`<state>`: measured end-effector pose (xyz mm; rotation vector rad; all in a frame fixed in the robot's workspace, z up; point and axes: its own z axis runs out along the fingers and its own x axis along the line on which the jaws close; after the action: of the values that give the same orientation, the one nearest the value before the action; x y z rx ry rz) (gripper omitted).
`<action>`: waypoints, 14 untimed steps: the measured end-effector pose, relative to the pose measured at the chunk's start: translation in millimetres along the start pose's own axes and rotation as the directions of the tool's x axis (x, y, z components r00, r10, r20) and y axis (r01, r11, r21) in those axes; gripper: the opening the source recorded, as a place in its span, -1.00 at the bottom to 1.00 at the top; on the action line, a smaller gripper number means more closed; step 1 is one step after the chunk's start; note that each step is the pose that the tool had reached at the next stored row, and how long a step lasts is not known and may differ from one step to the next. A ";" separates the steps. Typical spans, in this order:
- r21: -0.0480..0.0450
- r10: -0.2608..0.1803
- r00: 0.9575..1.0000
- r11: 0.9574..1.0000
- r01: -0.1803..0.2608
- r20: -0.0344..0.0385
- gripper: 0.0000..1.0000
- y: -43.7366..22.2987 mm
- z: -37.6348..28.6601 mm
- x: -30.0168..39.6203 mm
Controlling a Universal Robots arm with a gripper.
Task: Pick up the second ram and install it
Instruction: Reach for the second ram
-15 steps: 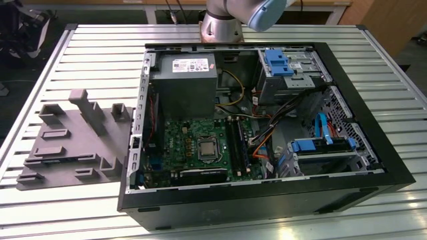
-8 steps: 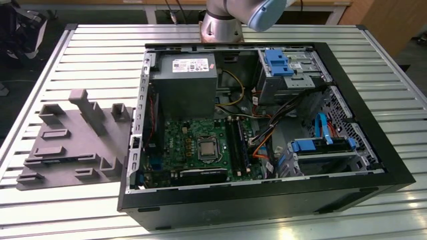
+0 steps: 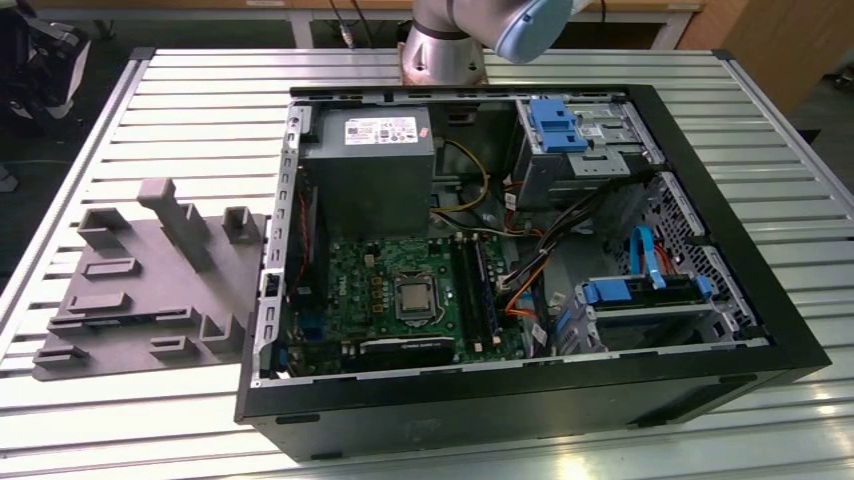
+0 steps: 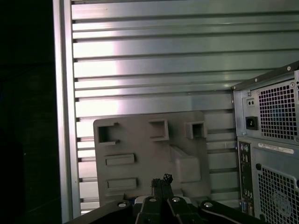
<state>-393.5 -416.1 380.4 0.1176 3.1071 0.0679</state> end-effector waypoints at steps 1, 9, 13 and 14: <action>0.000 0.000 1.000 1.000 0.000 0.000 -0.79 0.0 0.0 0.4; 0.000 0.000 1.000 1.000 0.000 0.000 -0.79 -0.7 0.9 3.9; 0.000 0.000 1.000 1.000 0.000 0.000 -0.79 -1.1 1.4 6.0; 0.000 0.000 1.000 1.000 0.000 0.000 -0.79 -1.2 1.6 6.5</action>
<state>-400.0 -416.8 378.6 0.1176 3.1072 0.0678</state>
